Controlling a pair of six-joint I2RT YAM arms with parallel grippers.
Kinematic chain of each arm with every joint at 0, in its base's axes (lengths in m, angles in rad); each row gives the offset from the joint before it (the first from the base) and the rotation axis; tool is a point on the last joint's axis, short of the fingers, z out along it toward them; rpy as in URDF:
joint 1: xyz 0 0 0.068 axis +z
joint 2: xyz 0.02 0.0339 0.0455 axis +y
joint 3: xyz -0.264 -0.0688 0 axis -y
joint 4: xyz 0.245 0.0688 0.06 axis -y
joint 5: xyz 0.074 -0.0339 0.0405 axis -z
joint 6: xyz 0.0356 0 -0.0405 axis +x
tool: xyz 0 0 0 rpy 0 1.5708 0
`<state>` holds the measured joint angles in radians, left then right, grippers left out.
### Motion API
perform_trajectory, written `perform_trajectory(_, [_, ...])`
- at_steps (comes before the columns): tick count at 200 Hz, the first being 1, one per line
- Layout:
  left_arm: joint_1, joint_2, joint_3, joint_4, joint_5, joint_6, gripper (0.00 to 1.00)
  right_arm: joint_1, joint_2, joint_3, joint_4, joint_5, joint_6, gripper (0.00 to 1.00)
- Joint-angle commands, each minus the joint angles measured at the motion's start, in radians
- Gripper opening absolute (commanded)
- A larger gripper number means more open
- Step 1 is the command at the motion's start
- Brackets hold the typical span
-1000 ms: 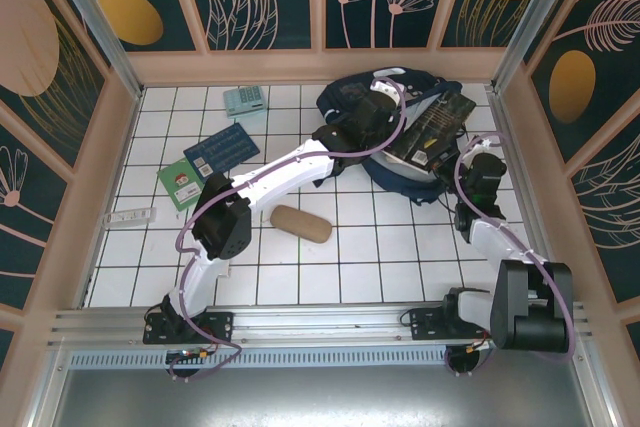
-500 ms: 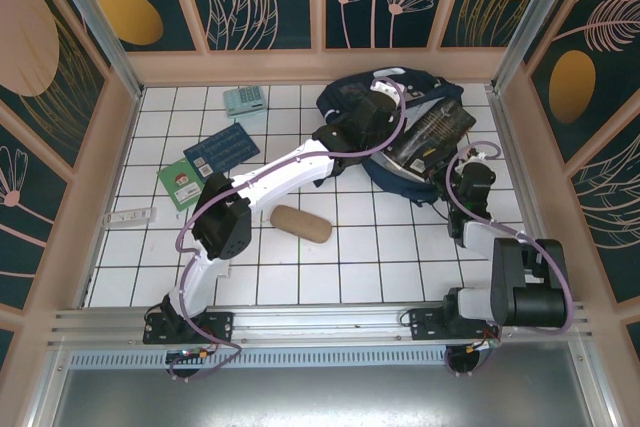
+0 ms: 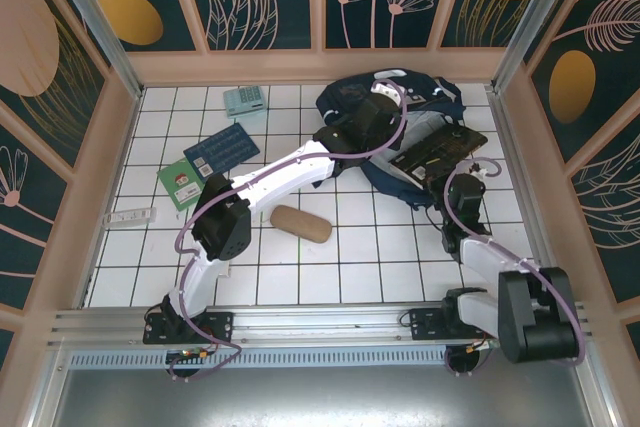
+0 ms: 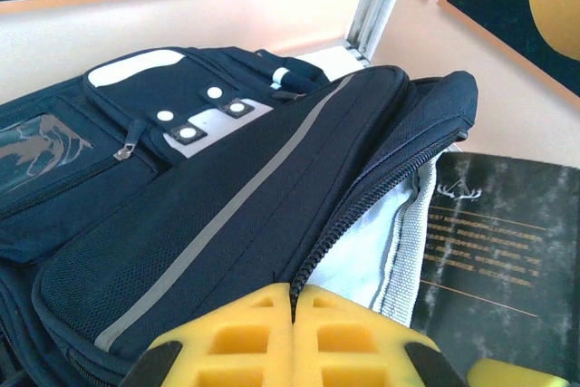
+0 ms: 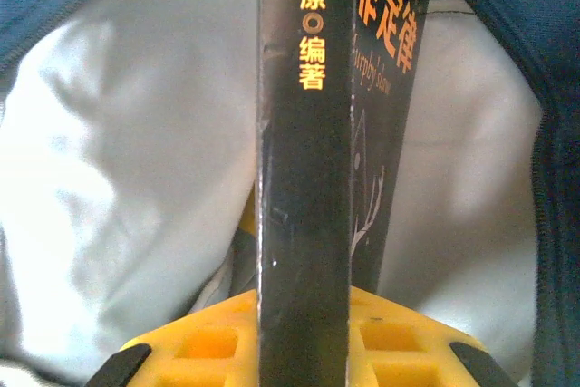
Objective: Pack books, pencil case, and school supplies into a backpack
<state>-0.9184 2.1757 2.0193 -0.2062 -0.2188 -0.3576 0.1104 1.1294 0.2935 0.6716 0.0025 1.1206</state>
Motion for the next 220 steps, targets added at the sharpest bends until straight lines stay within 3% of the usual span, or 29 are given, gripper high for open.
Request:
perform_trajectory(1, [-0.009, -0.082, 0.038, 0.077, 0.022, -0.035, 0.0, 0.001, -0.031, 0.006, 0.056, 0.081, -0.022, 0.0])
perform_trajectory(37, [-0.022, -0.108, 0.006, 0.1, 0.063, -0.035, 0.0, -0.015, 0.122, 0.019, 0.314, -0.017, -0.012, 0.0])
perform_trajectory(81, [-0.041, -0.154, -0.055, 0.133, 0.102, -0.033, 0.0, -0.02, 0.291, 0.093, 0.509, -0.075, 0.03, 0.0])
perform_trajectory(161, [-0.043, -0.211, -0.145, 0.166, 0.119, -0.029, 0.0, -0.036, 0.415, 0.208, 0.702, -0.179, 0.039, 0.0])
perform_trajectory(220, [-0.043, -0.212, -0.153, 0.17, 0.127, -0.029, 0.0, -0.039, 0.6, 0.227, 0.702, -0.214, 0.093, 0.0])
